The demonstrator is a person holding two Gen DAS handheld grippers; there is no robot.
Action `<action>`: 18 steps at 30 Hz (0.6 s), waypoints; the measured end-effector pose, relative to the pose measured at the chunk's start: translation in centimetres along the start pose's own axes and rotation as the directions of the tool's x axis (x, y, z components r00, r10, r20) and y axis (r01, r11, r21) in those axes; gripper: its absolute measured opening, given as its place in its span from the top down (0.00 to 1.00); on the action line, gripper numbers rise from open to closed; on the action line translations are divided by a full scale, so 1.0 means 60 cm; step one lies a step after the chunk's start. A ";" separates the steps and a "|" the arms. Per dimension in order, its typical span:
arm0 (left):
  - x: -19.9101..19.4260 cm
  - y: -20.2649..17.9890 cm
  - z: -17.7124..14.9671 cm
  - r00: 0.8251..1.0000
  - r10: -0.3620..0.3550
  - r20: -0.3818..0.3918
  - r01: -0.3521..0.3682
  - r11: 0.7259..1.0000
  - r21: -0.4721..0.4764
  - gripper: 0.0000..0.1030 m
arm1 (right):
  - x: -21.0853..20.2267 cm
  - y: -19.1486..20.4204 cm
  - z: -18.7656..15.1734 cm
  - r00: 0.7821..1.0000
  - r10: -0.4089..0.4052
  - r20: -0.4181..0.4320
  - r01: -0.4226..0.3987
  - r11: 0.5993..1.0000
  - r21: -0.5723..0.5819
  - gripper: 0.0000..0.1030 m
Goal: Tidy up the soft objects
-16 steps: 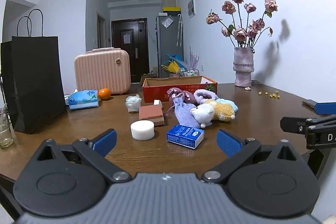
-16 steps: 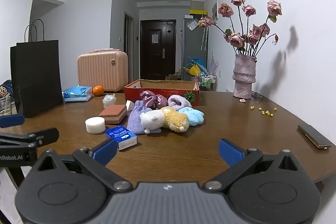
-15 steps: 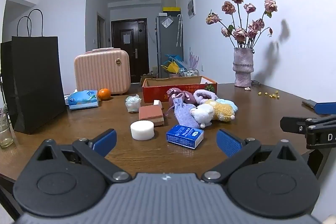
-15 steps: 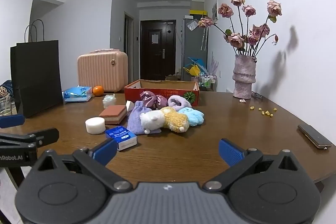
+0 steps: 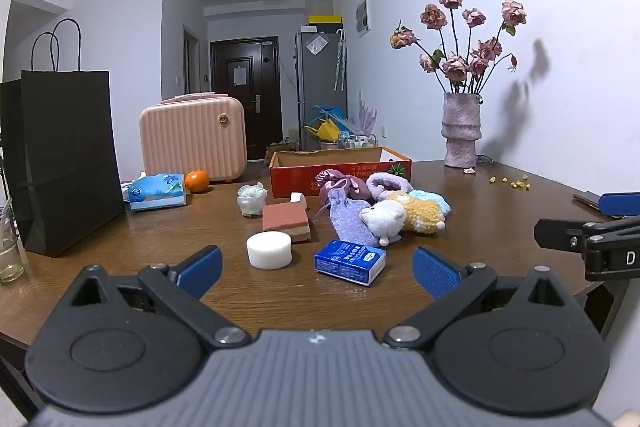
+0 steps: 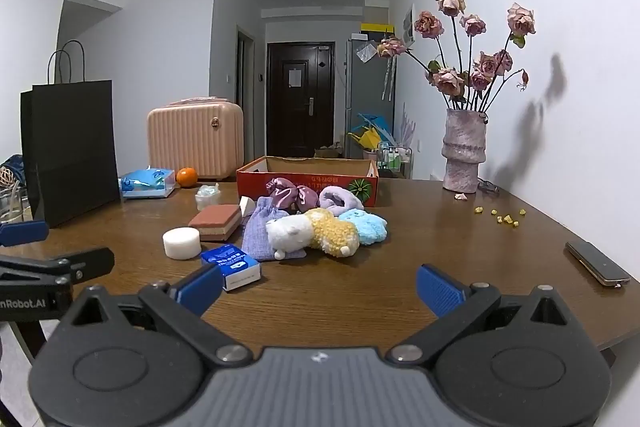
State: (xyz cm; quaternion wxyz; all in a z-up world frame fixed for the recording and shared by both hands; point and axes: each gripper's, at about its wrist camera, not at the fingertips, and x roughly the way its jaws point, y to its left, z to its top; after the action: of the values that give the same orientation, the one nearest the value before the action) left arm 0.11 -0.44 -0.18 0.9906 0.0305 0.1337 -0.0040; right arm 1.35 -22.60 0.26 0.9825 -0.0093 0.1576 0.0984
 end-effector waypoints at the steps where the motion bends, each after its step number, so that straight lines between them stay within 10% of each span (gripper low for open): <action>1: 0.001 -0.001 0.000 1.000 0.000 -0.001 0.000 1.000 0.000 0.00 | -0.006 -0.005 -0.005 1.000 -0.001 0.005 0.001 1.000 0.001 0.00; 18: -0.003 0.004 0.010 1.000 -0.006 0.003 0.006 1.000 -0.003 0.00 | -0.007 -0.003 -0.003 1.000 -0.001 0.008 0.001 1.000 -0.002 0.00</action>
State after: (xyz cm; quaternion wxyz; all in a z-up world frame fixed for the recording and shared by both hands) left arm 0.07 -0.26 0.46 0.9908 0.0287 0.1321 -0.0066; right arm 0.97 -22.84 0.22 0.9832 -0.0101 0.1537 0.0981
